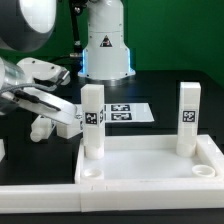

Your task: Assemble desk

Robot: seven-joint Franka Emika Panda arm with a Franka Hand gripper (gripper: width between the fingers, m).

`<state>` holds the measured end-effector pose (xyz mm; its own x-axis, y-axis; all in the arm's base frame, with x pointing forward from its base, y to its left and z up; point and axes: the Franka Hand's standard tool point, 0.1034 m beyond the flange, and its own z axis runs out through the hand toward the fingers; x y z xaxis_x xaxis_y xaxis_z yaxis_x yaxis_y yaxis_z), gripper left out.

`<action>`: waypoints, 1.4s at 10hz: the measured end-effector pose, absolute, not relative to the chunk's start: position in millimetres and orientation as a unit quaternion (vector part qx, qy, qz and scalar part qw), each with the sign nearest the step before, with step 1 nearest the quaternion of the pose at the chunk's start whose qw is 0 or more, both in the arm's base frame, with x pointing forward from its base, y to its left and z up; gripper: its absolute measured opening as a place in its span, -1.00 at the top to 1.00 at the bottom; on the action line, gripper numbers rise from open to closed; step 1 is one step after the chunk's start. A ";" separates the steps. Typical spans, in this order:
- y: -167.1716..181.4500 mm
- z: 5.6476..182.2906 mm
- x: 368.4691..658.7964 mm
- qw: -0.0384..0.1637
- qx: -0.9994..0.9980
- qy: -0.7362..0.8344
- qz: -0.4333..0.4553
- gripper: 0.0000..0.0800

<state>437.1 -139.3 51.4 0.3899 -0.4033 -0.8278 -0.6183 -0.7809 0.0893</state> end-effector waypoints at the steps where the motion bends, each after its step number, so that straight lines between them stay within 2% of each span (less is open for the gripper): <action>1: -138.2 50.7 437.1 0.117 -0.825 0.309 0.458 -0.62; 5: -132.0 40.5 445.9 0.101 -0.831 0.320 0.443 -0.62; 9: -121.9 21.9 435.6 0.085 -0.832 0.328 0.439 -0.62; 14: -118.7 18.8 424.6 0.096 -0.819 0.340 0.452 -0.62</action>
Offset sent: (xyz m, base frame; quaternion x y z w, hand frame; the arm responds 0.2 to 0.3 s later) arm 0.0199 0.0099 -0.0127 0.0271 0.0387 0.0210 0.9987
